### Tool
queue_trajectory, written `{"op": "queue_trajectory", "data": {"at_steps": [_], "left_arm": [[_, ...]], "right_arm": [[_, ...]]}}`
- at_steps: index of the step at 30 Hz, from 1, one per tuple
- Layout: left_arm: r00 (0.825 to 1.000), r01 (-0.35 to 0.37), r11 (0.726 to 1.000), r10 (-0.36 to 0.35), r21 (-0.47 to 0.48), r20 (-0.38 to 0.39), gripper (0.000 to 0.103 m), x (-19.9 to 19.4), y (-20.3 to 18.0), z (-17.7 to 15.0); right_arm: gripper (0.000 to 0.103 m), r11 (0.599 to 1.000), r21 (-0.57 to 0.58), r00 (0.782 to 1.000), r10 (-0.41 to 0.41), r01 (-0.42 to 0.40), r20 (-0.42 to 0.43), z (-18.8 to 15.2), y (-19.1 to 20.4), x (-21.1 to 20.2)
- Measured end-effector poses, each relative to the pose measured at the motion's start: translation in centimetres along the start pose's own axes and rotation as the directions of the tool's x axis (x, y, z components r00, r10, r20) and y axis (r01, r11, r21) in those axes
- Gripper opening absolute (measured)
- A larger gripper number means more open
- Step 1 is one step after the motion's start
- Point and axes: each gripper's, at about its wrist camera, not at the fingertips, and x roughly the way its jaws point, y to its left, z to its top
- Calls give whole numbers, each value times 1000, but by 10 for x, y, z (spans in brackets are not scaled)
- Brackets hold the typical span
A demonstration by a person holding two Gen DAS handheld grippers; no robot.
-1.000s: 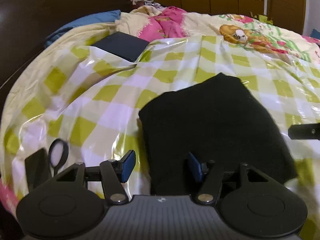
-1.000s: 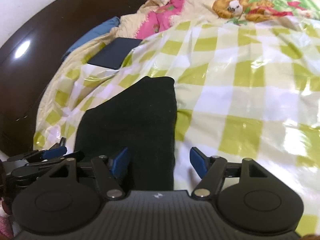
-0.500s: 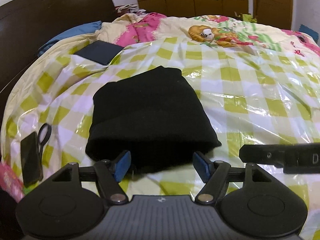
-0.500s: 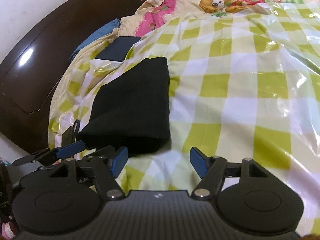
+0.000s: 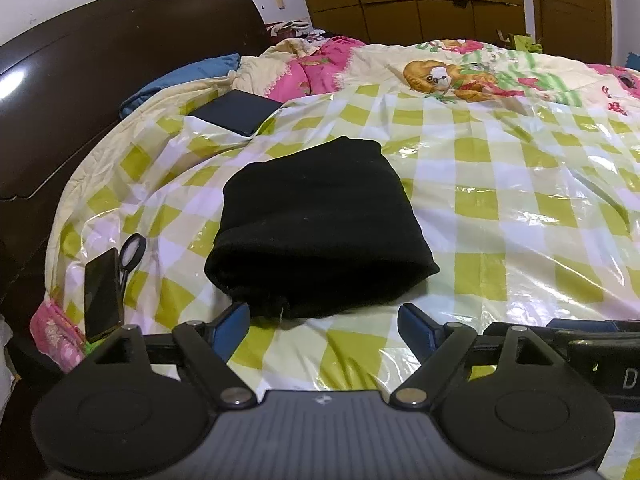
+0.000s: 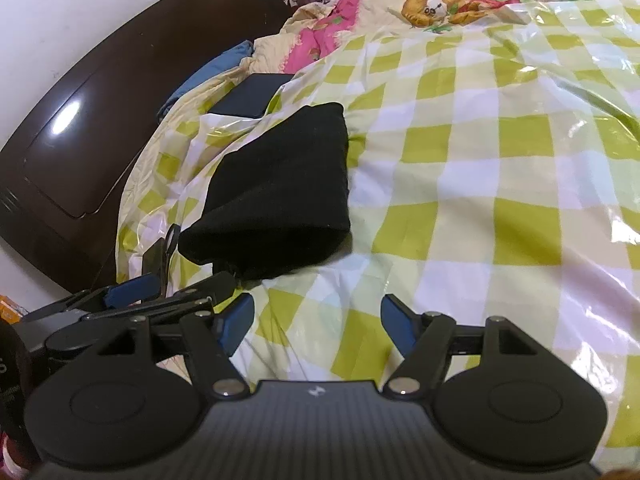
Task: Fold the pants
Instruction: 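Release the folded pants bundle and withdraw the right gripper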
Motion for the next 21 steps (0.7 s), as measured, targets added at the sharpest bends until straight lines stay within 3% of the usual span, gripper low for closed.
{"op": "queue_trajectory", "data": {"at_steps": [13,21], "left_arm": [[996,52,995,-58,-86,-66,94,1,-2,-13],[998,48,996,-51,-76,-48,94,-2,-11,-16]], "right_arm": [[71,999,-3,999,-44,44,4,-12,-3,-9],[71,998,20,998,-58,58,11,-15,-12,-16]]}}
